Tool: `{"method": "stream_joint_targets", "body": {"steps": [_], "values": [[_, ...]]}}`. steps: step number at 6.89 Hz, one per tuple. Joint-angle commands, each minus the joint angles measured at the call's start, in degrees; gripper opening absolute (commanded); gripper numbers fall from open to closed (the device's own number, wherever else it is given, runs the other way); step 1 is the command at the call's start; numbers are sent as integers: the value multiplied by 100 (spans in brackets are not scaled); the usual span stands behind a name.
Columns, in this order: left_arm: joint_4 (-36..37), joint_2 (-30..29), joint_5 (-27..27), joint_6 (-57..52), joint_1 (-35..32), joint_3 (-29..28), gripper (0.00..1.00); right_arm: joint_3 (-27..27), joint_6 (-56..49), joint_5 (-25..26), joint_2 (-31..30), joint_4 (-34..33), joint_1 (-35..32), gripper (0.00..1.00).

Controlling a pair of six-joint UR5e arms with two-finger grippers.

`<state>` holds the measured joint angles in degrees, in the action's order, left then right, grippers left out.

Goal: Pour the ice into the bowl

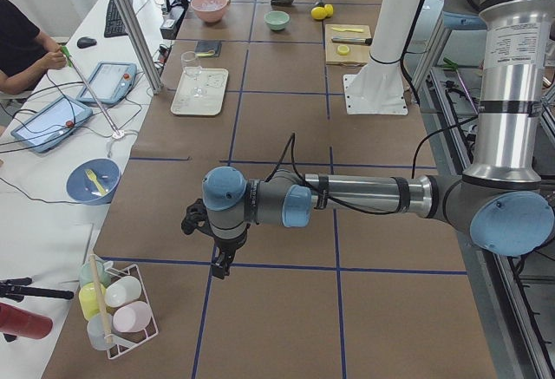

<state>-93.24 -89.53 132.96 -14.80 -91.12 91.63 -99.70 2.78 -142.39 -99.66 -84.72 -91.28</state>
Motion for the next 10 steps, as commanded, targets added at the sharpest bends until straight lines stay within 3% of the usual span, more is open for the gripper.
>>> {"method": "stream_joint_targets", "body": {"steps": [1, 10], "values": [[-19, 5, 264, 920, -2, 30, 100, 29, -14, -219, -18, -1, -47, 100], [-247, -3, 274, 1084, 7, -13, 100, -15, -49, 476, -36, 8, -214, 100]]}}
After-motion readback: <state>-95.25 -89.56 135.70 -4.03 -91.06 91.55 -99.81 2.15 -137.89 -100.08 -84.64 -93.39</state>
